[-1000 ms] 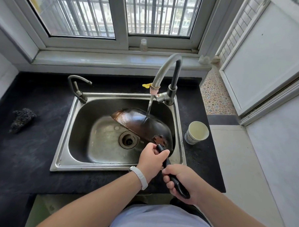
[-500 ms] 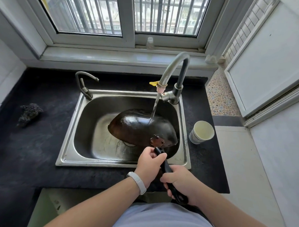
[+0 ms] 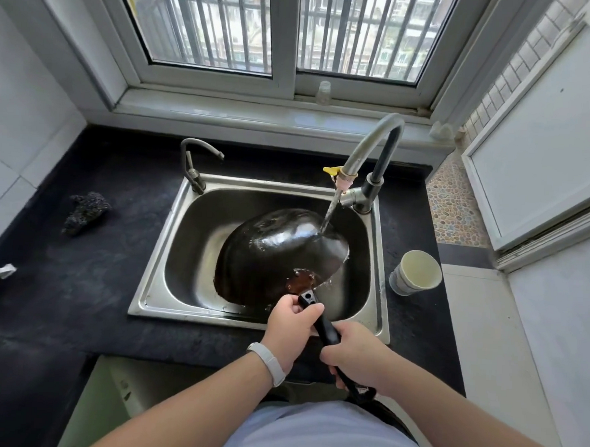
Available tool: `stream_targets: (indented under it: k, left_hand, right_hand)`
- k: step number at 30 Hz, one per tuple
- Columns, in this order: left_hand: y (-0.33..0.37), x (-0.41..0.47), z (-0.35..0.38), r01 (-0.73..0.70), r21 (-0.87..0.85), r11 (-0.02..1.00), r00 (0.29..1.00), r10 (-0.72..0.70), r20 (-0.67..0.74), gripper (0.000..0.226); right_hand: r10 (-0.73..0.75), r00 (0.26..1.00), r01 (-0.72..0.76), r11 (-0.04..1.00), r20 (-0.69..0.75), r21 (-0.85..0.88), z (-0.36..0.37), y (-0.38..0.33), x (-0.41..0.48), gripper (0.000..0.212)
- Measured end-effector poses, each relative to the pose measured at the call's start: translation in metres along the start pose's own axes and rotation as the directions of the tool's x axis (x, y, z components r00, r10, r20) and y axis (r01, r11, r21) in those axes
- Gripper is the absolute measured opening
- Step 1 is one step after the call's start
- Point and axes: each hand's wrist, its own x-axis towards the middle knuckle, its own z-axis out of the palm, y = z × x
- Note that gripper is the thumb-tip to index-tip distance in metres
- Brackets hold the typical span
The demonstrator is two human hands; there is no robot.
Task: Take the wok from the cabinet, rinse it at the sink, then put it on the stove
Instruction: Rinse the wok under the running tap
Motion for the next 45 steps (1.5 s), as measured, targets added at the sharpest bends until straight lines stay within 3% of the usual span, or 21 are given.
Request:
stream_targets:
  k: [5,11,15,24,32,37,41,45]
  left_hand:
    - [0.005,0.004,-0.006,0.007,0.009,1.0,1.0,-0.007,-0.008,0.022]
    - [0.017,0.007,-0.006,0.017,-0.057,0.998,1.0,-0.017,-0.005,0.014]
    - [0.022,0.004,-0.007,0.019,-0.083,0.996,1.0,-0.019,0.006,0.008]
    - [0.024,0.002,-0.008,-0.006,-0.066,0.998,1.0,0.004,-0.027,0.014]
    - [0.03,-0.001,-0.02,-0.077,-0.045,0.996,0.993,0.073,-0.093,0.02]
    - [0.03,-0.001,-0.024,-0.052,0.038,0.998,0.991,0.056,-0.122,0.022]
    - [0.031,-0.002,-0.027,-0.04,0.093,0.995,0.992,0.051,-0.114,0.009]
    - [0.033,0.001,-0.031,0.034,0.194,0.98,0.999,-0.027,-0.04,0.016]
  right_hand:
    - [-0.018,0.999,0.009,0.977,-0.041,-0.212,-0.005,-0.009,0.009,0.021]
    - [-0.109,0.988,0.04,0.868,-0.109,-0.496,-0.014,-0.018,0.018,0.015]
    - [-0.13,0.984,0.041,0.829,-0.12,-0.558,-0.013,-0.019,0.021,0.016]
    - [-0.089,0.993,0.037,0.865,-0.081,-0.5,-0.017,-0.021,0.021,0.021]
    - [-0.055,0.998,0.057,0.973,0.011,-0.226,-0.011,-0.033,0.021,0.022]
    - [-0.049,0.998,0.053,0.994,0.043,-0.095,-0.006,-0.03,0.024,0.024]
    - [-0.061,0.997,0.063,0.996,0.049,-0.055,-0.003,-0.025,0.026,0.015]
    - [-0.058,0.997,0.059,0.998,0.052,-0.024,-0.003,-0.02,0.026,0.013]
